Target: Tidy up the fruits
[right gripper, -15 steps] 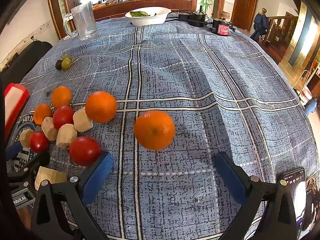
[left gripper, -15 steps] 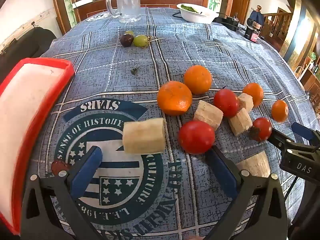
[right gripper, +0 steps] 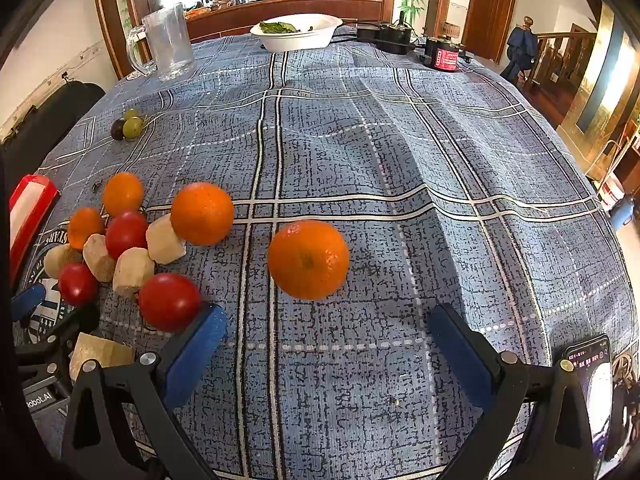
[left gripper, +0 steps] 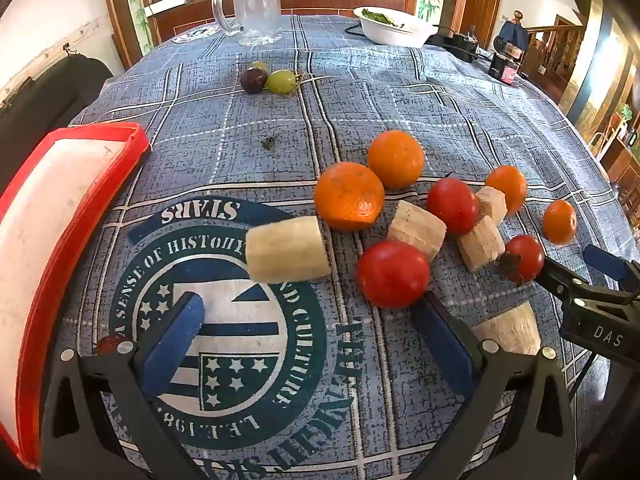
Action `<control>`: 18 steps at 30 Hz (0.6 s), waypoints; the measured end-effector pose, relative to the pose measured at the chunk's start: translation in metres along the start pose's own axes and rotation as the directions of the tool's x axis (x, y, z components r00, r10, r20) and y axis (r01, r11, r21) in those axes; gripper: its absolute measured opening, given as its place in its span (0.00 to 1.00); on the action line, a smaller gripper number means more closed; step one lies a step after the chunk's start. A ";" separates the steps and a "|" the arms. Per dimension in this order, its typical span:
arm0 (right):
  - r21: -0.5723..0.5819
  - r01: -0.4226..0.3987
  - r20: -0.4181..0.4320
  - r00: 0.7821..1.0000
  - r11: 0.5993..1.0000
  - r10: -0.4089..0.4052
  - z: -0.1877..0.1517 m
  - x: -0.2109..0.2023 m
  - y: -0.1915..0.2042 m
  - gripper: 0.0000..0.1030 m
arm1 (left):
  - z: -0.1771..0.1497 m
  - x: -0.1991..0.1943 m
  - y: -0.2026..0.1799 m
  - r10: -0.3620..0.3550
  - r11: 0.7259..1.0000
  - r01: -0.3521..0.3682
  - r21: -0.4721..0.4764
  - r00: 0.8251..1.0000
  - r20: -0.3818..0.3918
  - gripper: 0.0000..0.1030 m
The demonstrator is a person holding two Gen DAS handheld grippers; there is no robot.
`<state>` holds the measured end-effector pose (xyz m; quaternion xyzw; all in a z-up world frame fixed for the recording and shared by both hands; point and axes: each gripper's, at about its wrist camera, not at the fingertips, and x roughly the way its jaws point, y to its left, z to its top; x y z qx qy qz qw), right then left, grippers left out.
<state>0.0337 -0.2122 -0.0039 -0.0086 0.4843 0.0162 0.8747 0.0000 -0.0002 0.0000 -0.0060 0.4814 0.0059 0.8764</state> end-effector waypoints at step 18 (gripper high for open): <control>0.009 -0.010 0.012 1.000 1.000 0.010 -0.003 -0.003 0.001 1.00 | -0.003 -0.015 0.011 -0.005 1.000 0.005 -0.012 0.999 0.042 1.00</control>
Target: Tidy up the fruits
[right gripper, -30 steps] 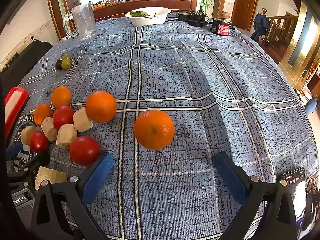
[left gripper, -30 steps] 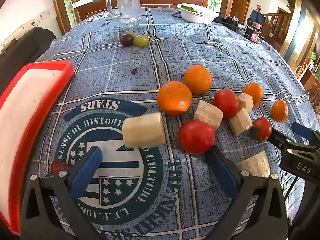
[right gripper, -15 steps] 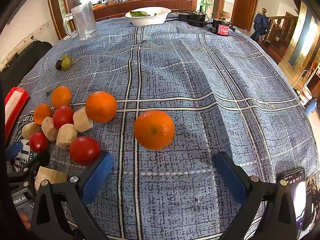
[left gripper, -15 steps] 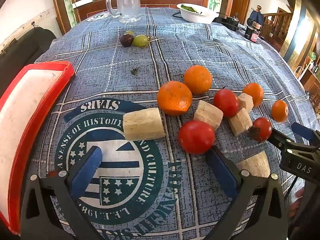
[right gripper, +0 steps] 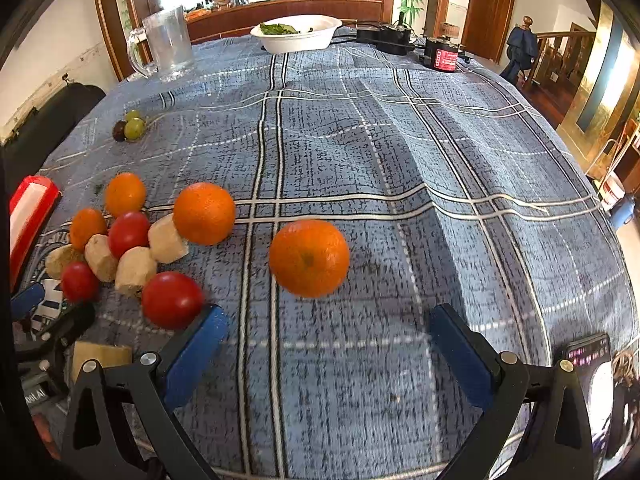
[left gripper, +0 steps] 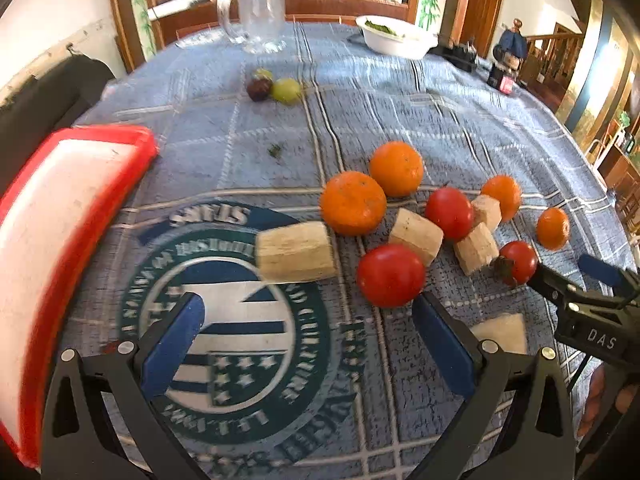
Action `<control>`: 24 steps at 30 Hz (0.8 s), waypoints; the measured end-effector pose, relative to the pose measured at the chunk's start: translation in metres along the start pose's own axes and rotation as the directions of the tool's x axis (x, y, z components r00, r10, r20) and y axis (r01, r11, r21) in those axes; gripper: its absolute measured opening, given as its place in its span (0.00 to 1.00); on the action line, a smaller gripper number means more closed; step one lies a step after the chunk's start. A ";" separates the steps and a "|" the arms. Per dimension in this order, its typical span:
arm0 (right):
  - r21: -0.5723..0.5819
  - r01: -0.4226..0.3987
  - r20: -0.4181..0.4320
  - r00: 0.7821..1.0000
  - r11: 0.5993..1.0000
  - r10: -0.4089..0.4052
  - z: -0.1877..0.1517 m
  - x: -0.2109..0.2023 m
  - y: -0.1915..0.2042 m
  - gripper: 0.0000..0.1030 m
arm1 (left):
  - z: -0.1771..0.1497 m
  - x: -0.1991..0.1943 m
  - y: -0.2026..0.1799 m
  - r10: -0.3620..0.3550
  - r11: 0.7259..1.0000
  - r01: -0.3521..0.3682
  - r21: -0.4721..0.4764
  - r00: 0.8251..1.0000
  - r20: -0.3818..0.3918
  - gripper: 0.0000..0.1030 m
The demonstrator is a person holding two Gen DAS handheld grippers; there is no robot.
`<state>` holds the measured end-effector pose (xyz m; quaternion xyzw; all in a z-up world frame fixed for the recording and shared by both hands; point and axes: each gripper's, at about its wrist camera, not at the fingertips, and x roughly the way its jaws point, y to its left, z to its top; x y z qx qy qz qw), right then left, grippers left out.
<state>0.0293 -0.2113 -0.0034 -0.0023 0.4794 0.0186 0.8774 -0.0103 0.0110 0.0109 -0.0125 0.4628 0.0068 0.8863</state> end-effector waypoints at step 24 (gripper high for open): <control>-0.082 -0.163 0.268 0.947 0.983 0.179 -0.048 -0.121 0.014 1.00 | -0.041 -0.086 0.032 -0.005 1.000 0.001 0.017 0.982 0.190 1.00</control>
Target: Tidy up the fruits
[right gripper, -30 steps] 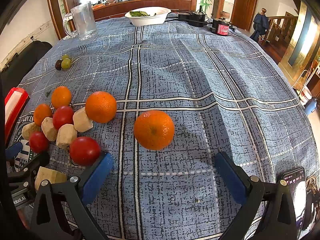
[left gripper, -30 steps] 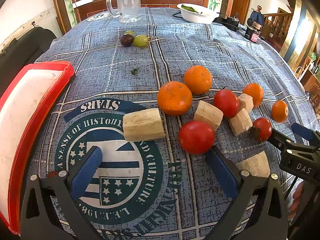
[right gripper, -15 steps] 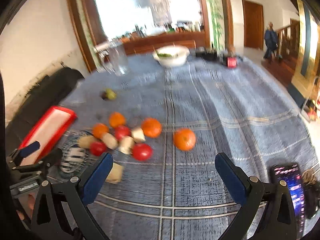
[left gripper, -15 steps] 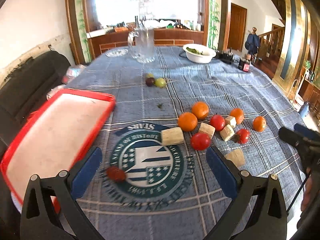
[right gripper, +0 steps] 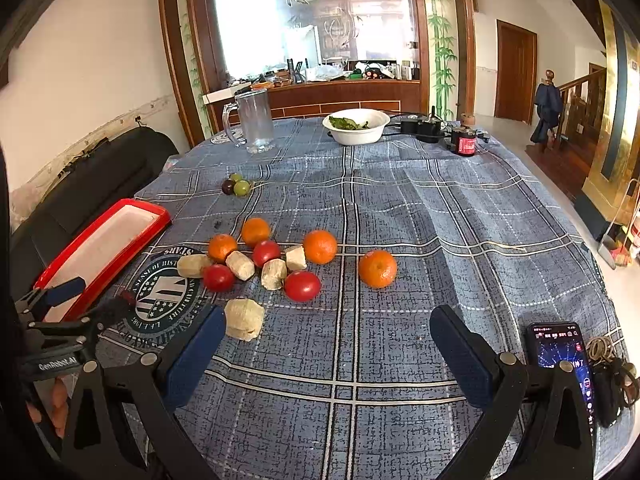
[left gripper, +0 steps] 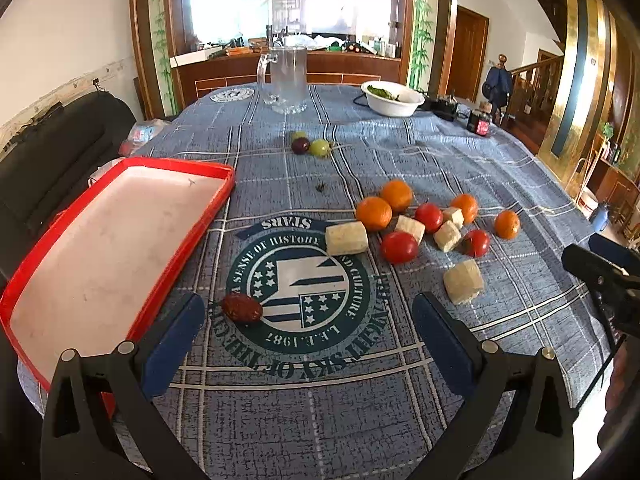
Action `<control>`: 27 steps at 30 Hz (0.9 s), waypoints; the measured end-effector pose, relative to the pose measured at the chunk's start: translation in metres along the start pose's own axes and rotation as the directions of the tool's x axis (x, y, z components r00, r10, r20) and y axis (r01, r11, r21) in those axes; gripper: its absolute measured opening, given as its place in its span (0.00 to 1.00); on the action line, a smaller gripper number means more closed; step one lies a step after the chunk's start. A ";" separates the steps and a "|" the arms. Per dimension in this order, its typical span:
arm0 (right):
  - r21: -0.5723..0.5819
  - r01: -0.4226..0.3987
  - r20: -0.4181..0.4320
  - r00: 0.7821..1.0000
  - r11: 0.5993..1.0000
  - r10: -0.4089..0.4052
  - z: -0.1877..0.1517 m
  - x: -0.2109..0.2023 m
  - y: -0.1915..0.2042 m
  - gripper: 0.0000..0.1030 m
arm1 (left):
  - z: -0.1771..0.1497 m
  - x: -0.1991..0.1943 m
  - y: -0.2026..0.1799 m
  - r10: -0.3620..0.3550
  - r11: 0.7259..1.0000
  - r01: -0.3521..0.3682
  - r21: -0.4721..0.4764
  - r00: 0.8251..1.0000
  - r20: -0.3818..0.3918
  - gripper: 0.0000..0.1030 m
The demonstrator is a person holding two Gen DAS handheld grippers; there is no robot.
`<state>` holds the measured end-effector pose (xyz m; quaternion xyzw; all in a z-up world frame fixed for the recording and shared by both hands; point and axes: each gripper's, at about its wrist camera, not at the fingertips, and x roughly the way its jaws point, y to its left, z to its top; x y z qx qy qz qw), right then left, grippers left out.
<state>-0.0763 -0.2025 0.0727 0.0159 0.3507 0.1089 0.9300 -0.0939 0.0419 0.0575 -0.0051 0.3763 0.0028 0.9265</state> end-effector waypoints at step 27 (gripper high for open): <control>0.010 0.021 0.015 1.000 1.000 -0.021 0.003 -0.007 -0.031 1.00 | -0.002 0.010 -0.048 -0.056 0.993 0.061 0.101 0.997 -0.048 1.00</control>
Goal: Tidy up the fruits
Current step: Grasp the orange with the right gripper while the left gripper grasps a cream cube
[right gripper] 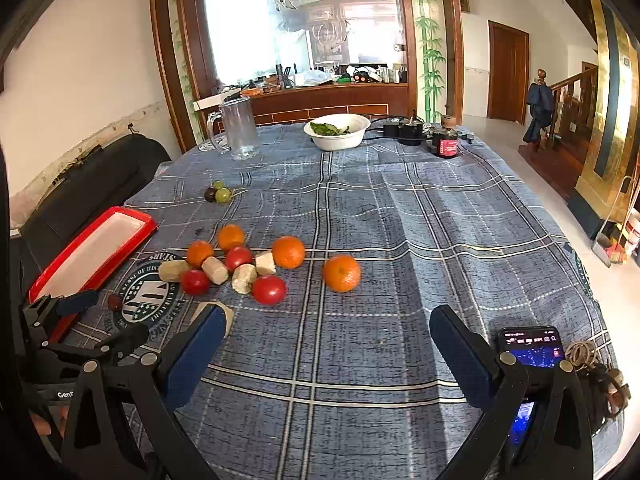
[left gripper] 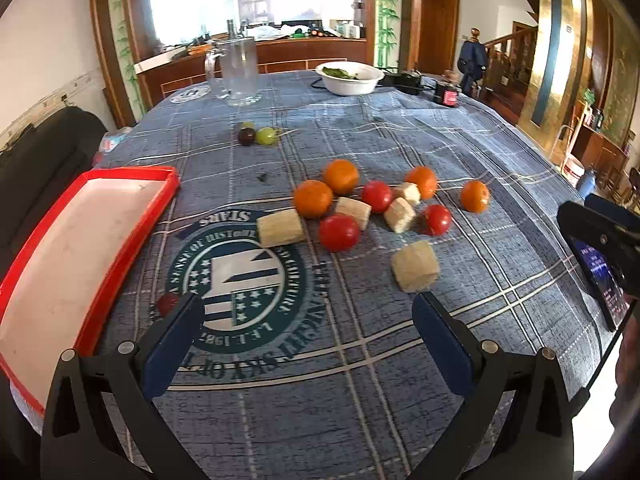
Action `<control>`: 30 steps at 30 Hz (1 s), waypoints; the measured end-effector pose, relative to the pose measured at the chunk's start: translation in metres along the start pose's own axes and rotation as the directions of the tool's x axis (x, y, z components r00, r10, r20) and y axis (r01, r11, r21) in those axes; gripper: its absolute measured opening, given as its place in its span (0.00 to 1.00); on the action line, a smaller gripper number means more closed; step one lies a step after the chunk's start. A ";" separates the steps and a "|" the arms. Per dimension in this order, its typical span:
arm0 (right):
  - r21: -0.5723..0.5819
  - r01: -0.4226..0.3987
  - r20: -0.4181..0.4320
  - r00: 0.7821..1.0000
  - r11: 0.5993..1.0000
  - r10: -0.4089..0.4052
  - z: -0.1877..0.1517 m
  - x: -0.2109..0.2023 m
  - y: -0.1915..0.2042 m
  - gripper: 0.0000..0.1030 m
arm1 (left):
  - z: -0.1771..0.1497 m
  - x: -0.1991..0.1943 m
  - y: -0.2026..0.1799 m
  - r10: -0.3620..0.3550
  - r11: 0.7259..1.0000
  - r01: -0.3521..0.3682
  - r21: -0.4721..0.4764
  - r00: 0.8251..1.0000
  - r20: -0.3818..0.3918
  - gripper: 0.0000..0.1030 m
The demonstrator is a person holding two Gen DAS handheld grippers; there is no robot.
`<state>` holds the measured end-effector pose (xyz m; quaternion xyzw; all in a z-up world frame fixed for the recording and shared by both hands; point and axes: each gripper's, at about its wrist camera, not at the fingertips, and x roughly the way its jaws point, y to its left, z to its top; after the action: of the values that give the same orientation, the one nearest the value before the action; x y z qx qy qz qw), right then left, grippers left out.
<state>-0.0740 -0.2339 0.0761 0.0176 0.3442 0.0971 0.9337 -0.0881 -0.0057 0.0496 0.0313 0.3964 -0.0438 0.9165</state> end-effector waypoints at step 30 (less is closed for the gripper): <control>0.028 -0.121 -0.131 0.984 0.992 0.123 0.012 0.047 -0.037 0.78 | 0.017 0.034 -0.032 -0.114 0.993 0.113 -0.016 0.989 -0.096 1.00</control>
<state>-0.0250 -0.2607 0.0509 0.0413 0.4046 0.1518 0.9008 -0.0561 -0.0412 0.0362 0.0059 0.4419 -0.0923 0.8923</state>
